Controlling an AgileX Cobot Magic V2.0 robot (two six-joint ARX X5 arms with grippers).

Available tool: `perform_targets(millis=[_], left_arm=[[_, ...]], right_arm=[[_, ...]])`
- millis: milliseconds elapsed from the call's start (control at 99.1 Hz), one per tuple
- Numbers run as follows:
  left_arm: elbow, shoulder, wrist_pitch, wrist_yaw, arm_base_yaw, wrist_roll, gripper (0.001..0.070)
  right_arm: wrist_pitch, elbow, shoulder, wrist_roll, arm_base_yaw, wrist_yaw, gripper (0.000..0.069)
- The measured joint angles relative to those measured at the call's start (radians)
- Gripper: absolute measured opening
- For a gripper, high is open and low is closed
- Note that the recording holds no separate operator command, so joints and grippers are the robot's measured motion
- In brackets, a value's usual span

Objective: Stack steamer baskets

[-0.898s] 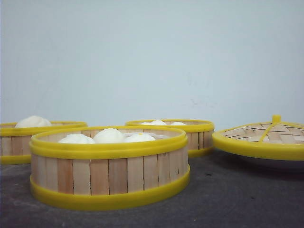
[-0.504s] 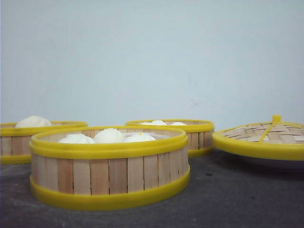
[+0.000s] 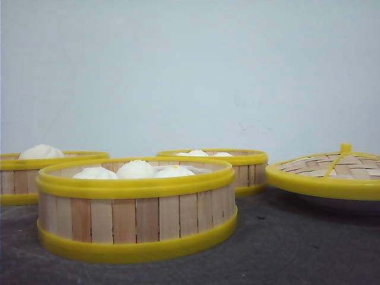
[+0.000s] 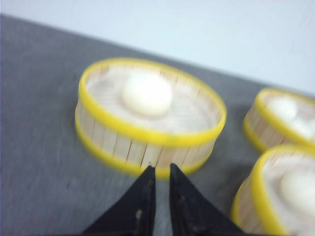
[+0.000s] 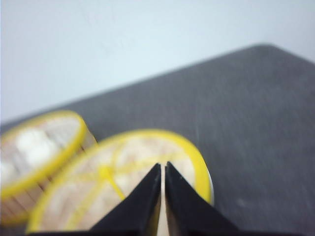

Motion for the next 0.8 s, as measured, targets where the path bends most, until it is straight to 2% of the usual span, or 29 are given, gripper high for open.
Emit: perform_targets(millis=[101, 161, 313, 484, 645, 726, 756, 797], left_arm=[[0.090, 0.034, 0.015, -0.002, 0.000, -0.037, 0.0025], [0.157, 0.072, 0.021, -0.021, 0.000, -0.049, 0.0025], [0.350, 0.230, 0.004, -0.041, 0.000, -0.046, 0.0025], [0.596, 0.448, -0.108, -0.036, 0.000, 0.014, 0.0025], [0.694, 0.558, -0.133, 0.010, 0.000, 0.080, 0.0031], [0.694, 0.584, -0.153, 0.018, 0.000, 0.089, 0.0091], [0.694, 0.592, -0.157, 0.026, 0.000, 0.091, 0.0139], [0.694, 0.604, -0.157, 0.034, 0.000, 0.092, 0.0217]], right_arm=[[-0.005, 0.095, 0.083, 0.015, 0.000, -0.002, 0.0009], [-0.027, 0.165, 0.155, 0.011, 0.000, -0.008, 0.0009], [-0.101, 0.390, 0.368, -0.086, 0.000, -0.040, 0.0009], [-0.251, 0.661, 0.579, -0.213, 0.006, -0.058, 0.0009], [-0.288, 0.747, 0.646, -0.260, 0.039, -0.061, 0.0009], [-0.303, 0.747, 0.646, -0.268, 0.054, -0.061, 0.0032], [-0.306, 0.747, 0.646, -0.268, 0.058, -0.061, 0.0071], [-0.307, 0.747, 0.646, -0.268, 0.064, -0.061, 0.0158]])
